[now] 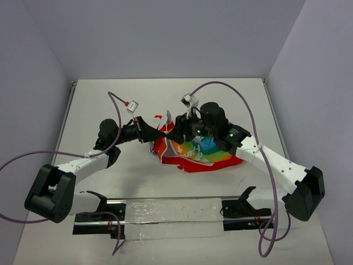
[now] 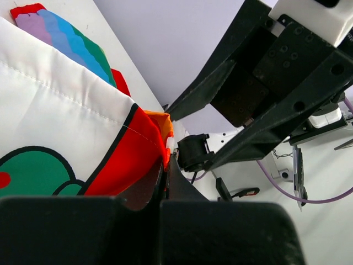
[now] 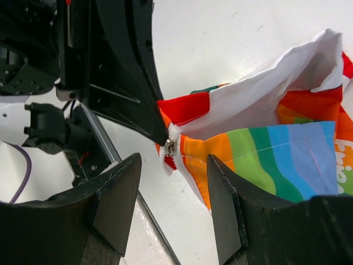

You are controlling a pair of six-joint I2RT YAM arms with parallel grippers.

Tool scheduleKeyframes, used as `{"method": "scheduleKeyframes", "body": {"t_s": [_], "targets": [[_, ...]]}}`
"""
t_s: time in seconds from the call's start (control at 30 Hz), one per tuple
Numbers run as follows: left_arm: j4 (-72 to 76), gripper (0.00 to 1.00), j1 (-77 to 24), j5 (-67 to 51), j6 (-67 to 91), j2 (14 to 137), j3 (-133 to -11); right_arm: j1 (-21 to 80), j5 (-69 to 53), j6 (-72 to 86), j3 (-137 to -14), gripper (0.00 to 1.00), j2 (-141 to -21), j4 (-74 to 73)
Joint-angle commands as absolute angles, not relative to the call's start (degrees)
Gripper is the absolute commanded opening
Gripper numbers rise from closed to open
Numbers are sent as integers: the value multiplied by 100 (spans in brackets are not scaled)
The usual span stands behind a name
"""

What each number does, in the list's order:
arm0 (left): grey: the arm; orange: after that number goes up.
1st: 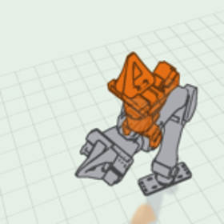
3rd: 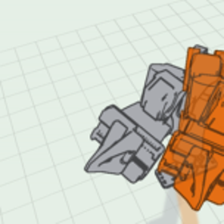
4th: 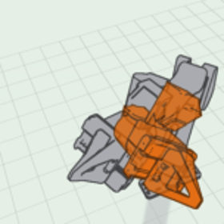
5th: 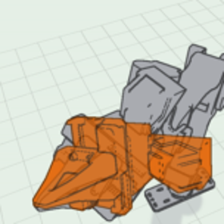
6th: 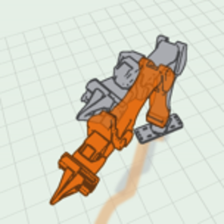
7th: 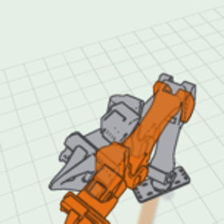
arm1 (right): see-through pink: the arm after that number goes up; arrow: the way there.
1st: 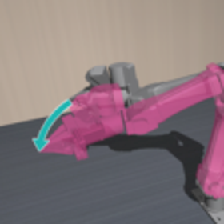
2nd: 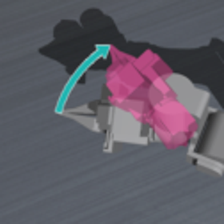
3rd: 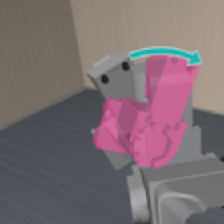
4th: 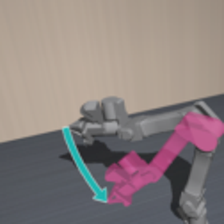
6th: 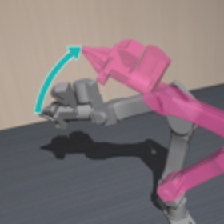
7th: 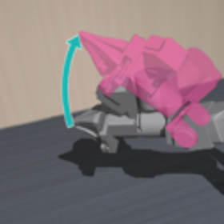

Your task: Zip up the jacket

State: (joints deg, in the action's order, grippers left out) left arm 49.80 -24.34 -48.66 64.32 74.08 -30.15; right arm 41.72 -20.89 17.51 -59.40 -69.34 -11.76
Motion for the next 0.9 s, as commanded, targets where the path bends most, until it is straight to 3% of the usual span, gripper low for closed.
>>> {"method": "scheduleKeyframes", "body": {"t_s": [0.0, 0.47, 0.87], "targets": [[5144, 0, -2470, -5006, 6348, 7295, -3305, 4058, -1943, 1855, -5989, 59, -6776, -827], [5139, 0, -2470, -5025, 6346, 7242, -3313, 3955, -2359, 2065, -5985, 56, -7145, -448], [5132, 0, -2470, -5019, 6346, 7251, -3331, 3929, -2453, 2083, -5950, 32, -7058, -457]]}}
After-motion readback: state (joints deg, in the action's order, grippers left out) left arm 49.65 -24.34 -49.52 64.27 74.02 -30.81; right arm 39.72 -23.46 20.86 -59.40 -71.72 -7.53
